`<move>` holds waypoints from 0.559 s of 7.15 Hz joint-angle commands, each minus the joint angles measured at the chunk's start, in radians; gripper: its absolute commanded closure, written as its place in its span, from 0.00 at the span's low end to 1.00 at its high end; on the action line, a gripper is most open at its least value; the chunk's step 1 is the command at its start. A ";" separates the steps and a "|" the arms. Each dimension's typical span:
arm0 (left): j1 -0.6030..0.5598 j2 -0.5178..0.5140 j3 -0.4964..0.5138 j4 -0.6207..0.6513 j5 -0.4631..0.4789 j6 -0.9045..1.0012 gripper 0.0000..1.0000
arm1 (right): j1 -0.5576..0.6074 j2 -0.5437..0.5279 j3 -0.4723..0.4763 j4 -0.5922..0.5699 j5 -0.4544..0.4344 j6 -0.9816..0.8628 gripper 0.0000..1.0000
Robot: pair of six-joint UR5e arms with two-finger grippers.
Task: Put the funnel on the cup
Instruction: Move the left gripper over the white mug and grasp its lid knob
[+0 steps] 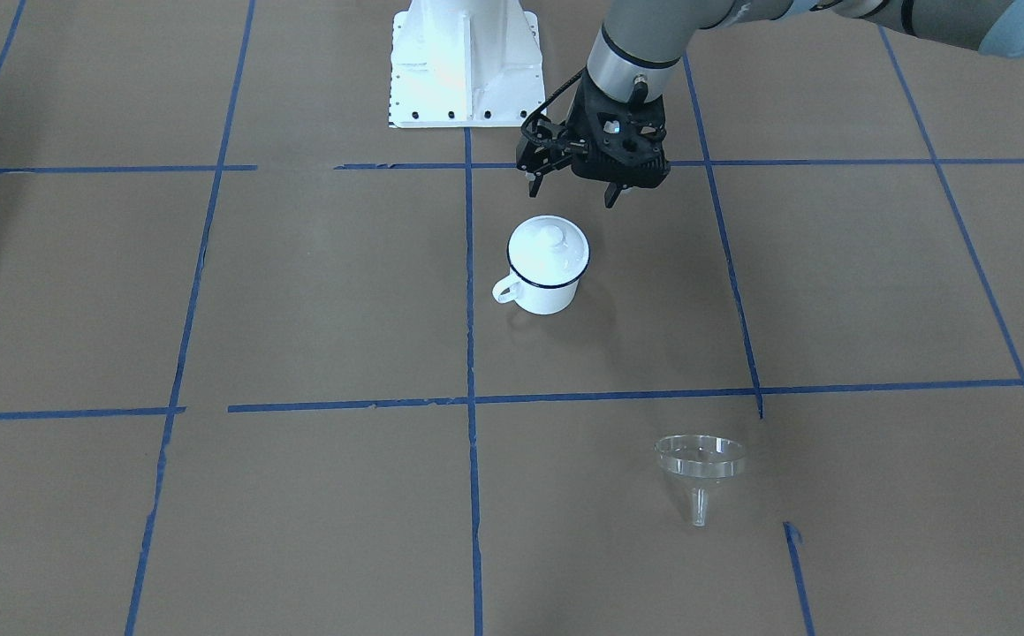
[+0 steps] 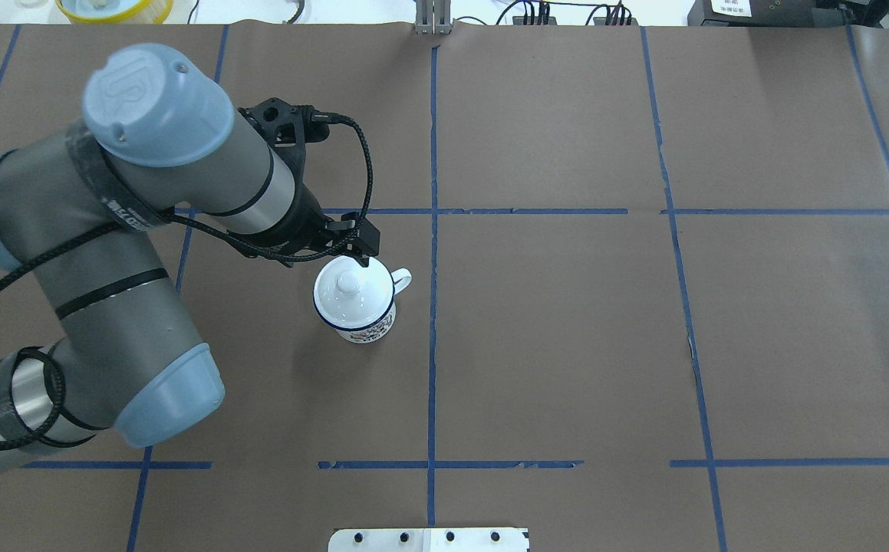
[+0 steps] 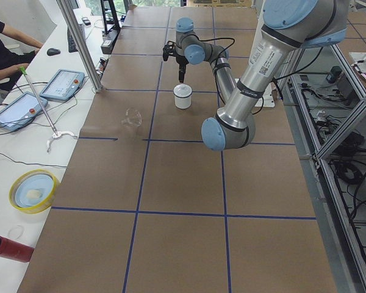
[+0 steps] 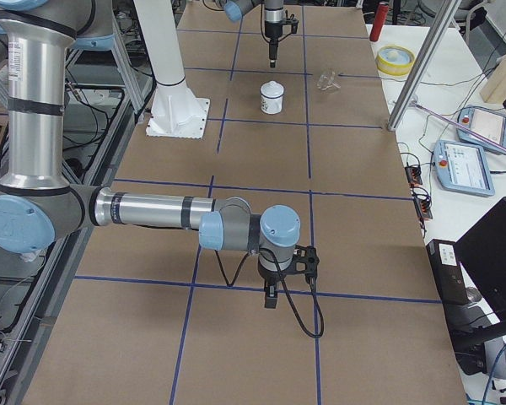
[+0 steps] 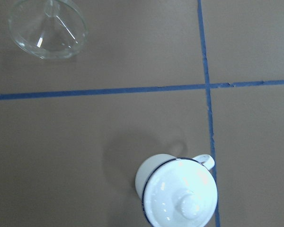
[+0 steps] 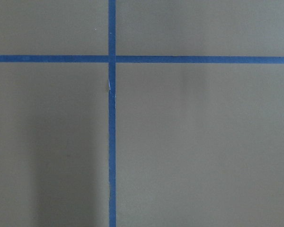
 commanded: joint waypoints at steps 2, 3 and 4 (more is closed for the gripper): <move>0.065 -0.024 0.076 0.010 0.105 -0.007 0.00 | 0.000 0.000 0.000 0.000 0.000 0.000 0.00; 0.078 -0.022 0.077 0.018 0.110 -0.007 0.07 | 0.000 0.001 0.000 0.000 0.000 0.000 0.00; 0.078 -0.024 0.085 0.029 0.111 -0.007 0.15 | 0.000 0.000 0.000 0.000 0.000 0.000 0.00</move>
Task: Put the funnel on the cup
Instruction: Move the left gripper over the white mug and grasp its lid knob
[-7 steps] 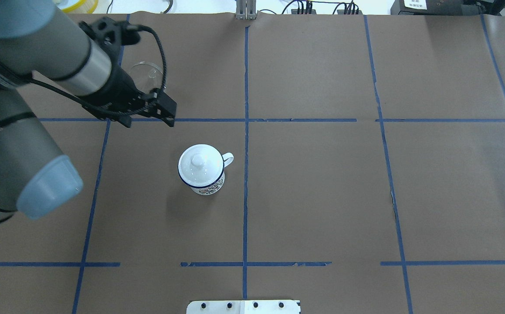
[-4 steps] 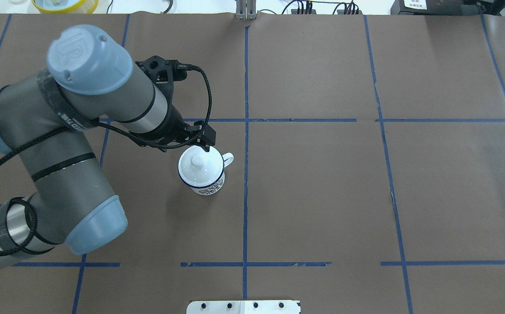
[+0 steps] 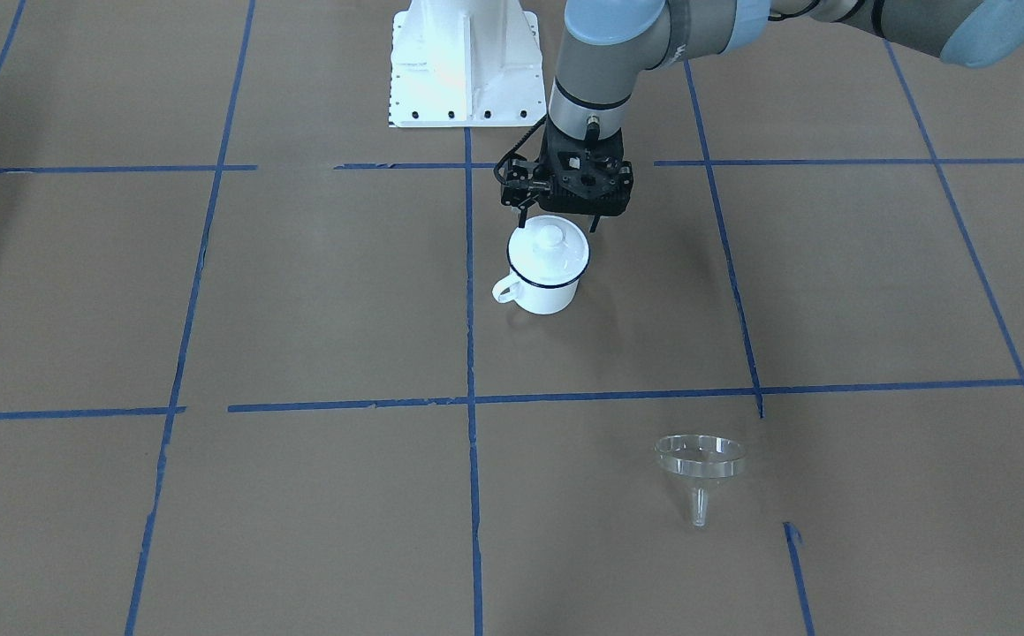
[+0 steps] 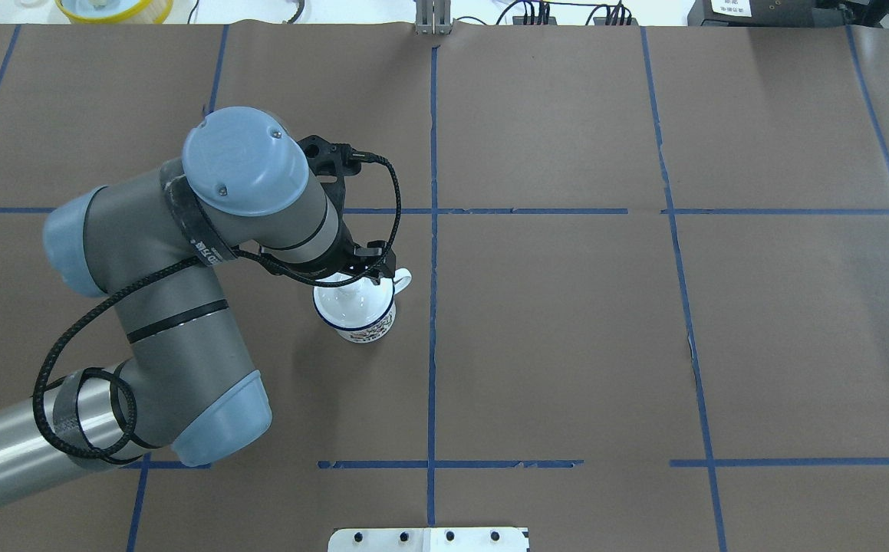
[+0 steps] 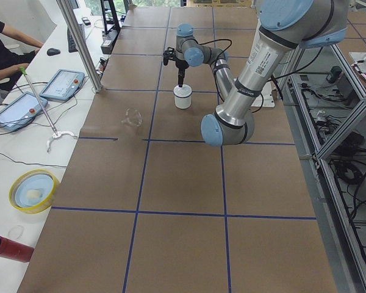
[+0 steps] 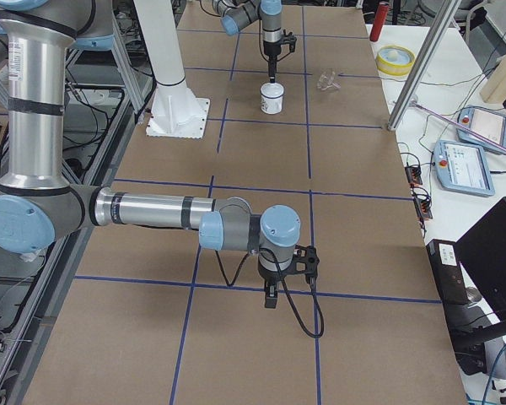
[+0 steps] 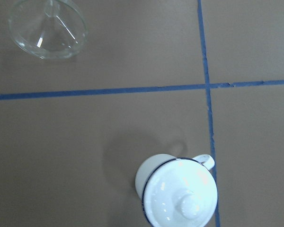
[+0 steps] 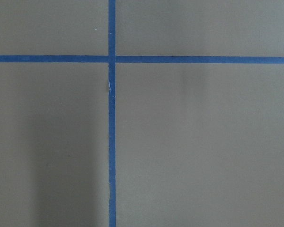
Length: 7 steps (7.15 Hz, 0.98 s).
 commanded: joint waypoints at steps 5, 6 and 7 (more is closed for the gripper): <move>0.018 -0.012 0.035 0.008 0.014 0.005 0.34 | 0.000 -0.001 0.000 0.000 0.000 0.000 0.00; 0.018 -0.021 0.042 0.007 0.014 0.006 0.36 | 0.000 -0.001 0.000 0.000 0.000 0.000 0.00; 0.018 -0.022 0.043 0.007 0.014 0.006 0.38 | 0.000 -0.001 0.000 0.000 0.000 0.000 0.00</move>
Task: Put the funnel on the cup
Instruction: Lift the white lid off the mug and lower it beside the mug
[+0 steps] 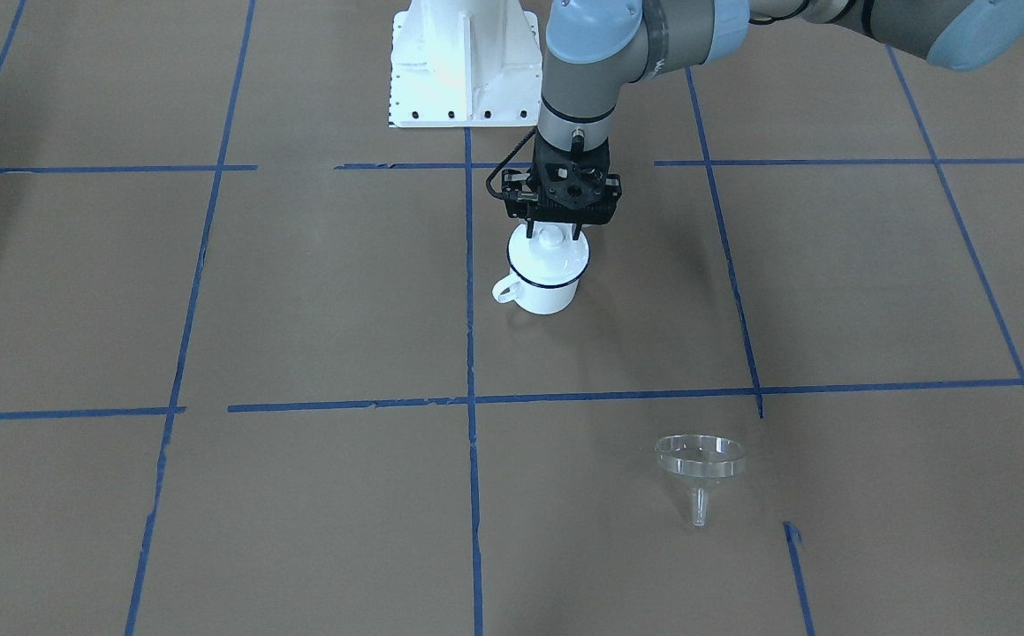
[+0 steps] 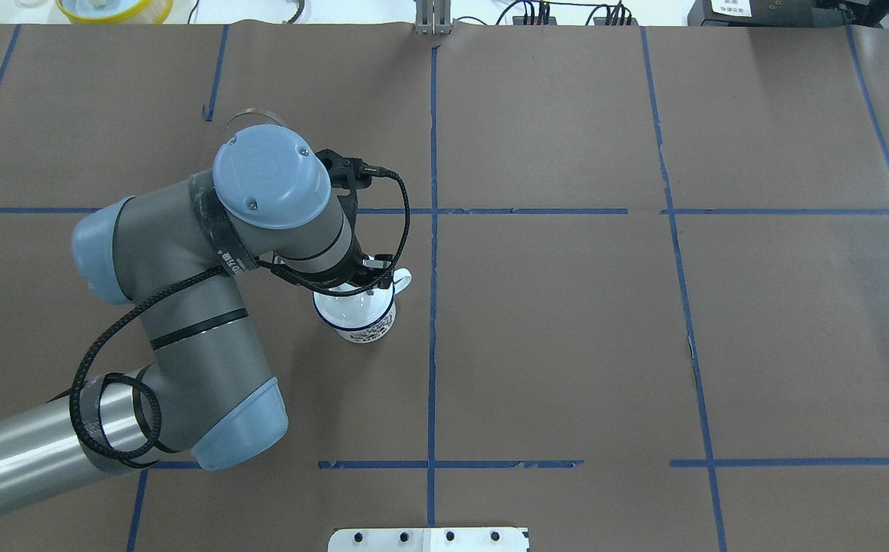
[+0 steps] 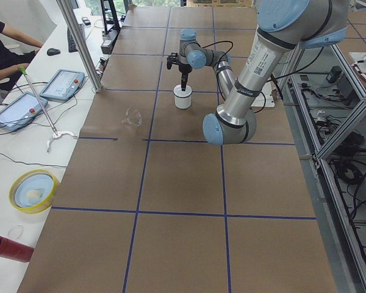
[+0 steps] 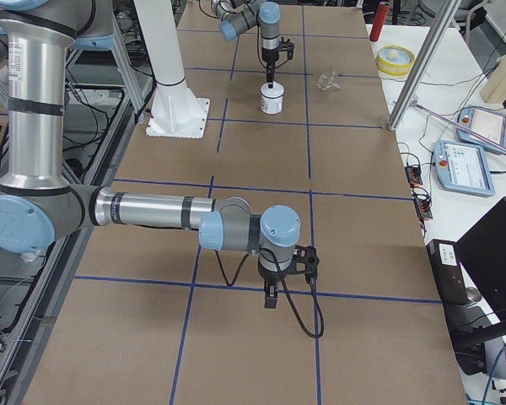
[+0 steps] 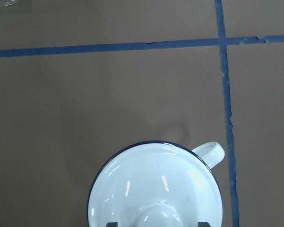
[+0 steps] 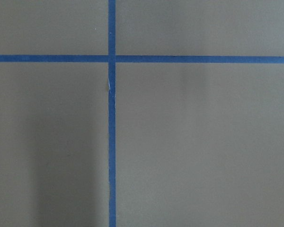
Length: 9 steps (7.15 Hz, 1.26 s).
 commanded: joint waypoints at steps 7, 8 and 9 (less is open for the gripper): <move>-0.003 -0.003 -0.044 0.030 -0.001 0.007 0.88 | 0.000 0.000 0.000 0.000 0.000 0.000 0.00; -0.008 -0.003 -0.104 0.085 -0.003 0.011 0.98 | 0.000 0.000 0.000 0.000 0.000 0.000 0.00; -0.027 -0.006 -0.167 0.152 -0.004 0.043 1.00 | 0.000 0.000 0.000 0.000 0.000 0.000 0.00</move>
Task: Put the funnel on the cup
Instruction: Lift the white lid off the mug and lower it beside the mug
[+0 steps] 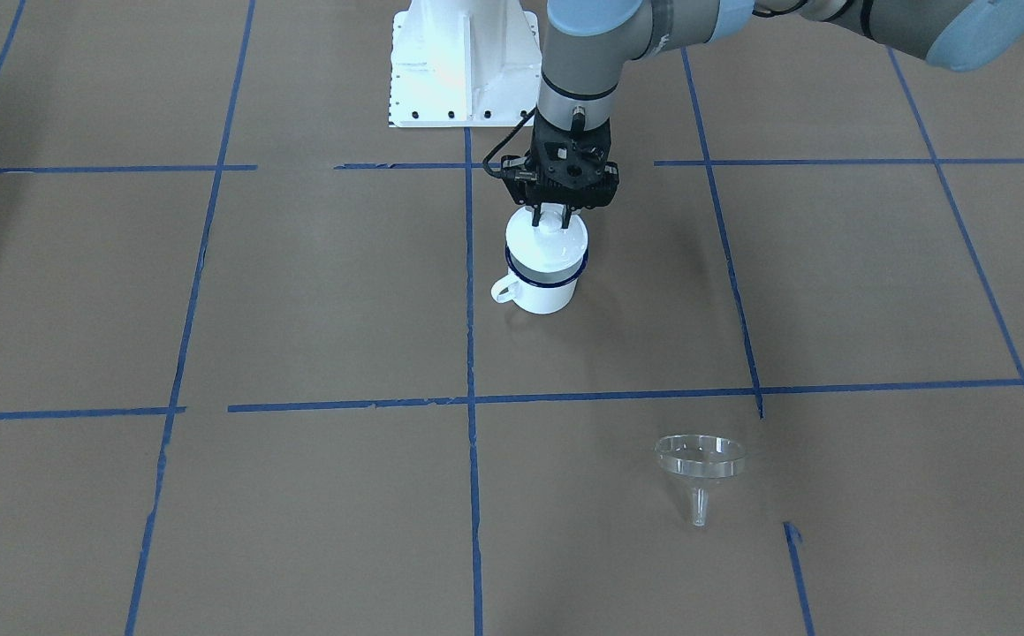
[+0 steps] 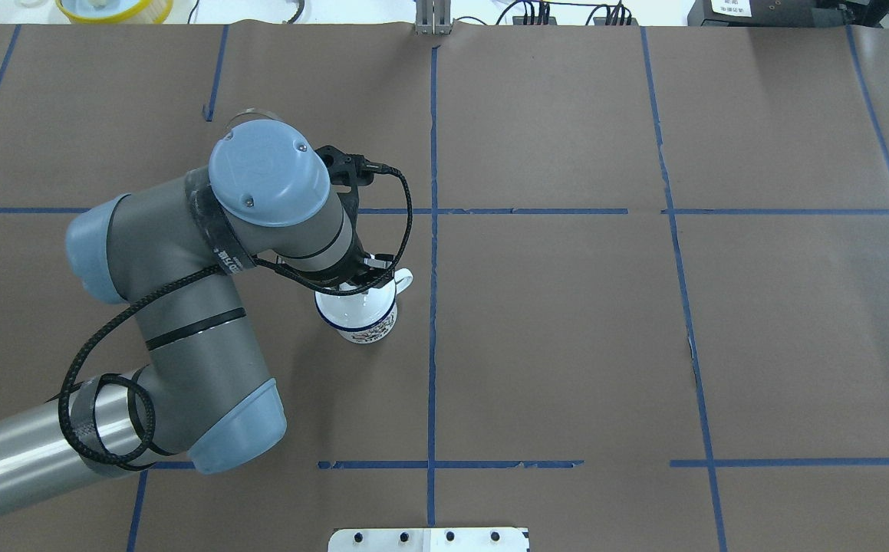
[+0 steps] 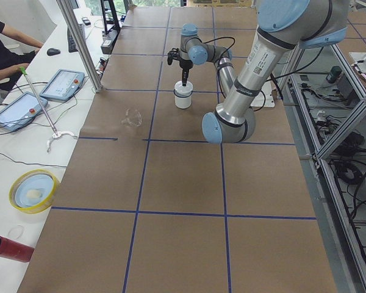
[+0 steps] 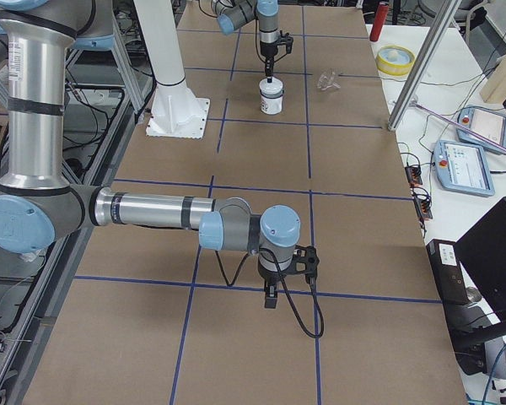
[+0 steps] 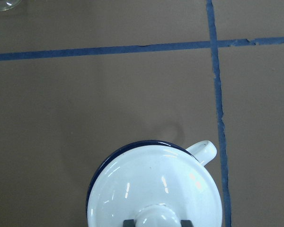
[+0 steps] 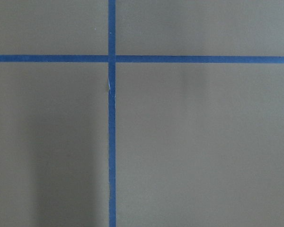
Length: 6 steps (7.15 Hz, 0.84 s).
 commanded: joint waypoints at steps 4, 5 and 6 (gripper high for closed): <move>-0.130 0.138 -0.182 0.077 -0.002 0.200 1.00 | 0.000 0.000 0.000 0.000 0.000 0.000 0.00; -0.138 0.229 -0.197 -0.022 0.000 0.199 1.00 | 0.000 0.000 0.000 0.000 0.000 0.000 0.00; -0.138 0.305 -0.191 -0.114 0.000 0.193 1.00 | 0.000 0.000 0.000 0.000 0.000 0.000 0.00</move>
